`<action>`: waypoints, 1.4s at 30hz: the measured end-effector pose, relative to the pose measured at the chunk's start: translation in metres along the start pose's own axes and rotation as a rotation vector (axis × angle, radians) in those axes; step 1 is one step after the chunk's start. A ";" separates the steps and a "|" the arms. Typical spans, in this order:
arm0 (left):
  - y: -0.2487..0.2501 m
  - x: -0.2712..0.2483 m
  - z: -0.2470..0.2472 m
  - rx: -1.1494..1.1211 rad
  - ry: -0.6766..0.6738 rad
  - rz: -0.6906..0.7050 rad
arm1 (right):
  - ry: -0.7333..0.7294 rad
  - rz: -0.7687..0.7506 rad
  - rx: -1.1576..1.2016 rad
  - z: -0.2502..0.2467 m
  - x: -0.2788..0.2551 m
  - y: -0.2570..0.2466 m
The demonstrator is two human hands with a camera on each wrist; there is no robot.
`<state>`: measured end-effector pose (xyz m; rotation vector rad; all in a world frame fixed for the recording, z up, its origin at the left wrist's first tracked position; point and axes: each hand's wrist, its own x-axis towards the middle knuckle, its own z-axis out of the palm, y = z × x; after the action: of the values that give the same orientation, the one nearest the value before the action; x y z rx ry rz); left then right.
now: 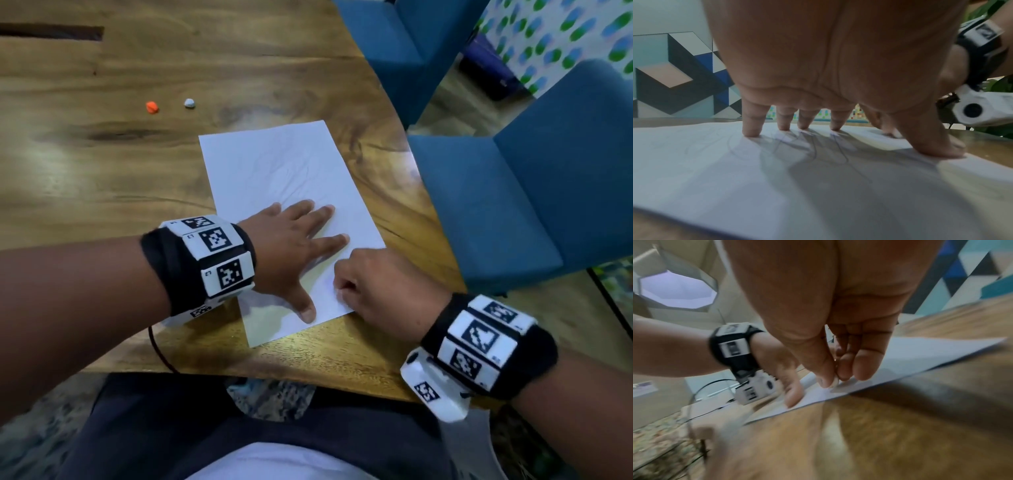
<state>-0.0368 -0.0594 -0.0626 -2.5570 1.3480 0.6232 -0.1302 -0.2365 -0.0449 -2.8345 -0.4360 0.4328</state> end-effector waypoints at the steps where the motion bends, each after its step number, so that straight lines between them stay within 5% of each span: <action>1: 0.000 0.000 0.000 0.001 -0.005 0.000 | -0.031 -0.018 0.012 0.004 -0.004 -0.007; 9: 0.001 0.001 -0.002 0.009 -0.045 -0.011 | 0.108 0.195 -0.018 -0.022 0.024 0.029; 17: -0.001 0.001 0.003 0.030 -0.025 -0.011 | -0.031 -0.056 -0.015 0.009 -0.015 -0.030; 24: -0.003 0.000 0.006 -0.024 -0.041 -0.013 | 0.141 0.222 0.007 -0.015 0.019 0.033; 31: -0.003 -0.001 0.007 -0.039 -0.041 -0.018 | -0.072 -0.045 0.058 0.007 -0.007 -0.034; 37: -0.002 -0.003 0.006 -0.076 -0.031 -0.039 | 0.086 0.210 0.033 -0.020 0.039 0.029; 42: -0.012 -0.003 -0.007 -0.058 0.027 -0.002 | 0.077 0.213 0.043 -0.021 0.042 0.033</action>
<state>-0.0264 -0.0523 -0.0551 -2.6213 1.3549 0.6395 -0.0770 -0.2576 -0.0451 -2.8550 -0.1086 0.3662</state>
